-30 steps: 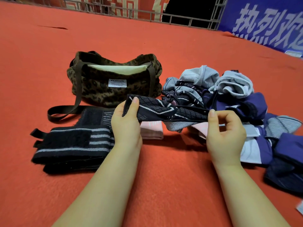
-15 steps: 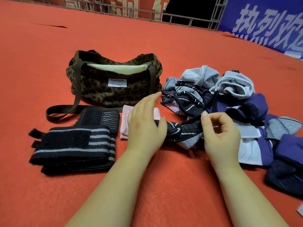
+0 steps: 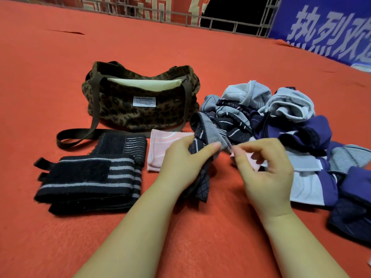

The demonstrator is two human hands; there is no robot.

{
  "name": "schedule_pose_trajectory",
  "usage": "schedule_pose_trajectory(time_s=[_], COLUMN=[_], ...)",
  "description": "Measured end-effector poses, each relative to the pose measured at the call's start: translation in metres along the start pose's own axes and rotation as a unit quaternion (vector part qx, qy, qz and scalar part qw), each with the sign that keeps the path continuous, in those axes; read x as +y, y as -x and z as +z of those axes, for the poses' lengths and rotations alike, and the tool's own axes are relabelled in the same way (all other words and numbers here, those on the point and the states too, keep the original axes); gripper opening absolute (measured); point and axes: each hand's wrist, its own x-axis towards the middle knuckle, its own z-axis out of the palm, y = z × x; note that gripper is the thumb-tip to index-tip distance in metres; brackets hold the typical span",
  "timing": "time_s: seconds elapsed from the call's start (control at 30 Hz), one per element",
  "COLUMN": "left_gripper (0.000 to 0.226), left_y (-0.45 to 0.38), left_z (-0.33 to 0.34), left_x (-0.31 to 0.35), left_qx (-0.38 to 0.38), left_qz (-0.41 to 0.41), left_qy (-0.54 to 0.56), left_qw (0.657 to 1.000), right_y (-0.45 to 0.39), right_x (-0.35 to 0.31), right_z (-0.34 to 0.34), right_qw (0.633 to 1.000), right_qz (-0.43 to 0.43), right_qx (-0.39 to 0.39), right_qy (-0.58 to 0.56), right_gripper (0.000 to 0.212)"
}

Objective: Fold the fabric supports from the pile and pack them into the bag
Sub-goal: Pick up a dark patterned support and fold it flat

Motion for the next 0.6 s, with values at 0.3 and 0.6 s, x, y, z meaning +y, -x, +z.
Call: schedule_pose_trajectory(time_s=[0.3,0.6], left_gripper=[0.033,0.019], left_y=[0.0023,0.0055], left_z=[0.0063,0.0088], left_x=[0.0037,-0.0001], left_qx=[-0.111,-0.176], left_qz=[-0.123,-0.083], left_qy=[0.14,0.178], left_qw=[0.976,0.965], right_y=[0.0036,0.0065], right_x=[0.001,0.0077], right_z=[0.0084,0.0087], right_qw=[0.991,0.982], right_qz=[0.086,0.171], right_qx=[-0.1,-0.072], right_qy=[0.011,0.031], right_gripper=[0.026,0.008])
